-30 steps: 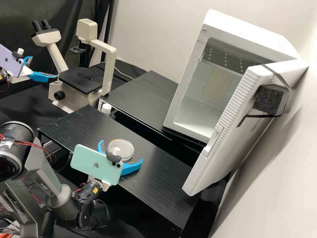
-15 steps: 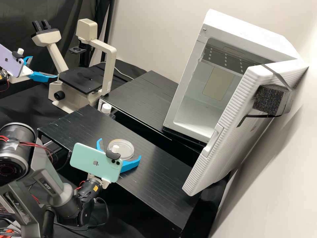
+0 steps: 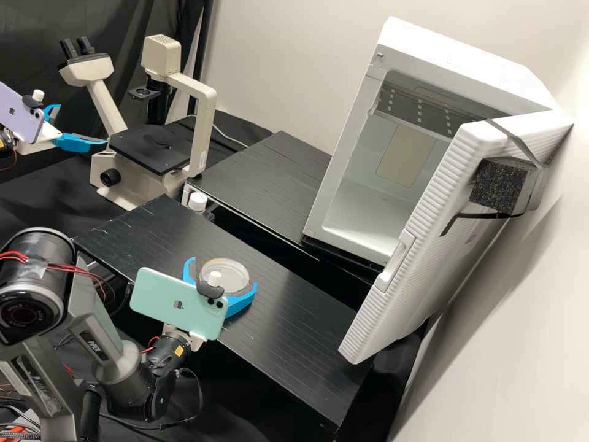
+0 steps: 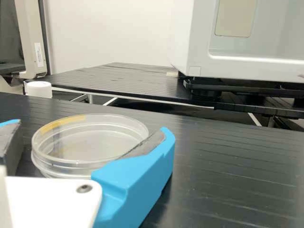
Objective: Return the petri dish to the incubator.
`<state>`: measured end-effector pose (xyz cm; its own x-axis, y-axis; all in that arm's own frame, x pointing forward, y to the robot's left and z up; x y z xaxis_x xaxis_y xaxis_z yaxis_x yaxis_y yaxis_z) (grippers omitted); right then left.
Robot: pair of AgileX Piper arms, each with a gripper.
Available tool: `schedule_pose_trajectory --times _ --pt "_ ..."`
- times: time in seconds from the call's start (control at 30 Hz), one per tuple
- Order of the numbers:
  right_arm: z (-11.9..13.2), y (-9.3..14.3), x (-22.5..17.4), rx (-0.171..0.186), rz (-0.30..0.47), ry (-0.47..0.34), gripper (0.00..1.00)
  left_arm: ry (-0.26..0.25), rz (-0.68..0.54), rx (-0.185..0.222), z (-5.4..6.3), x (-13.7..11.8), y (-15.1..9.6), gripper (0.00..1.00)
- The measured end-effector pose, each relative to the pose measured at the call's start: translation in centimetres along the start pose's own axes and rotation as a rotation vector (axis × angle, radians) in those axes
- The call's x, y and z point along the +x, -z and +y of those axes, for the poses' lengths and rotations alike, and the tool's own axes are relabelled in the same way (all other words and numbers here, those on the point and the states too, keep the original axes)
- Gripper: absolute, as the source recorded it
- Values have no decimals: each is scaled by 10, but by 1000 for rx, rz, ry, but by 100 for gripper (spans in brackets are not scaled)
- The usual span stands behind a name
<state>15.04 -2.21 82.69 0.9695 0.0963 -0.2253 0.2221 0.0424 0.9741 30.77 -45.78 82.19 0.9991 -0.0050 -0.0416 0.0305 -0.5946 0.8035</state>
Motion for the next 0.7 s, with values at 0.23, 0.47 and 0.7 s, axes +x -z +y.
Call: schedule_pose_trajectory --times 0.23,0.47,0.7 --pt "0 -1 0 7 2 0 0 0 0 0 0 0 0 100" --pt "0 -1 0 8 1 0 0 0 0 0 0 0 0 100" --pt "0 -1 0 8 0 -1 0 0 0 0 0 0 0 100"
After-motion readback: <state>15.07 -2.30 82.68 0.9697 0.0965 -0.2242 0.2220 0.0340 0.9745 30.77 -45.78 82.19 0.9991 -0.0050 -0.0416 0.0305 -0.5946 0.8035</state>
